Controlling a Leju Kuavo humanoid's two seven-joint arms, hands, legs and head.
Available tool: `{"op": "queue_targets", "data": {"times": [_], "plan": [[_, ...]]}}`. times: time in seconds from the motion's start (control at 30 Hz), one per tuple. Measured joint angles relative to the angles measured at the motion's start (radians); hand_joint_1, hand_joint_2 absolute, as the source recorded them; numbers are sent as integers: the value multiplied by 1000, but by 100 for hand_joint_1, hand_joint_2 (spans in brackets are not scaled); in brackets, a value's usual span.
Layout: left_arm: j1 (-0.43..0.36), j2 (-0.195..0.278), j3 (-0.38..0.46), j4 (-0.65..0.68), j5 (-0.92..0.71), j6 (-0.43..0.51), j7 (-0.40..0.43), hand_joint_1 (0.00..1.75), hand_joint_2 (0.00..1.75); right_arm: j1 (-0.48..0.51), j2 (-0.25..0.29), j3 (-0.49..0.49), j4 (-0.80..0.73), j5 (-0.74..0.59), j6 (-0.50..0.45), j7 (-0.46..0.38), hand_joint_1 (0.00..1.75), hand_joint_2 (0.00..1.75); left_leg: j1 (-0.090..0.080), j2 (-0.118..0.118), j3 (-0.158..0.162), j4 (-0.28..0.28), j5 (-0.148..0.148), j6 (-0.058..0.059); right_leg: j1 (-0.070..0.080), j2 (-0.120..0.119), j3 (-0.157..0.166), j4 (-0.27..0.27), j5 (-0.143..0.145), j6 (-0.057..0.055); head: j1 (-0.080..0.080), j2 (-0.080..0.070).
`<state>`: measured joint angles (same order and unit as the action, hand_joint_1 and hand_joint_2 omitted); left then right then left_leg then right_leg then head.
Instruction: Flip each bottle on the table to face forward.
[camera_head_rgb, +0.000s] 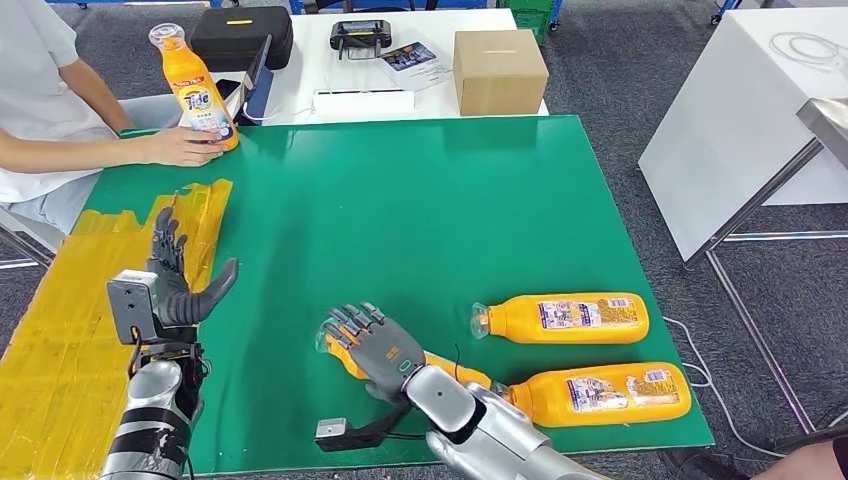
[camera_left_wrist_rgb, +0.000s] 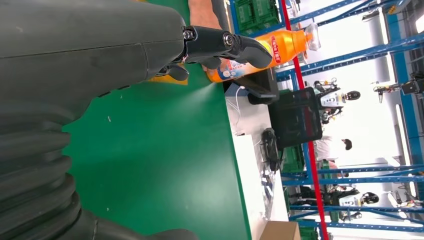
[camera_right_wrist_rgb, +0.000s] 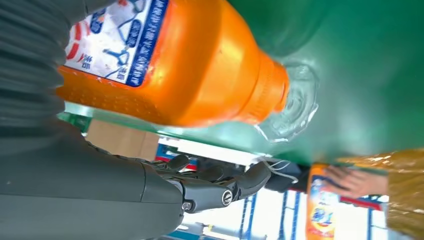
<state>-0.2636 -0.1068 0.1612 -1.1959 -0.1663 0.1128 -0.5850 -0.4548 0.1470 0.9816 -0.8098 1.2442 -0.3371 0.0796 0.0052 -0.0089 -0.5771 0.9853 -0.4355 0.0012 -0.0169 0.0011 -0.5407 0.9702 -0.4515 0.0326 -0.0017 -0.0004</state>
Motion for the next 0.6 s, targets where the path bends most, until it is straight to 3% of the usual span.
{"op": "queue_targets", "data": {"times": [0.23,0.6], "plan": [[-5,-6,-1,0,-6,-1,6,0,175,0,41,-96,70,34,-50,1,0,175,0,0,0,0,0,0,0,0,0,0,0,0,0,0],[-6,-9,-1,9,-8,9,9,0,175,-2,75,-180,139,16,-45,-11,0,175,0,0,-1,0,0,0,0,0,-1,0,0,0,0,0]]}}
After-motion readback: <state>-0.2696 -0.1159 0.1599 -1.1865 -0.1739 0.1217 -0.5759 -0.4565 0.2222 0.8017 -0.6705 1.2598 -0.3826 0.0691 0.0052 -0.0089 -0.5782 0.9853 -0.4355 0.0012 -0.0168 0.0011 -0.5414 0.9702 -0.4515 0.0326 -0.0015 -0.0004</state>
